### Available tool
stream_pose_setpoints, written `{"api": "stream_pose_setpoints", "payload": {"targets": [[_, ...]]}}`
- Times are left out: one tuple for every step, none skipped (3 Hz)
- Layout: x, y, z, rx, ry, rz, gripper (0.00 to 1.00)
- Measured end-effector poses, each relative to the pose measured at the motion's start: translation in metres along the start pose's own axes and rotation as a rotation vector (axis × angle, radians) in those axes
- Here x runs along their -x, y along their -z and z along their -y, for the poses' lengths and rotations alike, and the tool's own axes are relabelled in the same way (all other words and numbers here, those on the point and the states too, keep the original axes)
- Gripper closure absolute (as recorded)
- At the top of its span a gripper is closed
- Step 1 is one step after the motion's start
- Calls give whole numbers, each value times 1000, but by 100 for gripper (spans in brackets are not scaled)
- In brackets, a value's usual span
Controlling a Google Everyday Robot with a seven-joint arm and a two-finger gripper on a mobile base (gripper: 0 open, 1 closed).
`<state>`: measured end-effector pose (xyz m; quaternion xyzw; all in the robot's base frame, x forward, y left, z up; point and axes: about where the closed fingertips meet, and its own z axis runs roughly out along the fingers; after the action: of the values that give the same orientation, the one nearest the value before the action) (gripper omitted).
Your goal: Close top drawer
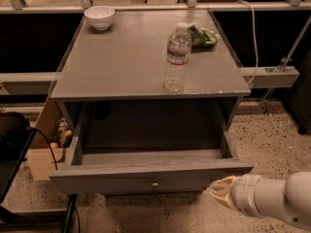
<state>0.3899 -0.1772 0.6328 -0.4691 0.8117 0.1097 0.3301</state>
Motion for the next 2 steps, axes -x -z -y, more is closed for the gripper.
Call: {"api": "stream_pose_setpoints", "payload": {"targets": [[3,-8,7,-6,-5,16,100],[7,-17,14,-16,-4,27,100]]}}
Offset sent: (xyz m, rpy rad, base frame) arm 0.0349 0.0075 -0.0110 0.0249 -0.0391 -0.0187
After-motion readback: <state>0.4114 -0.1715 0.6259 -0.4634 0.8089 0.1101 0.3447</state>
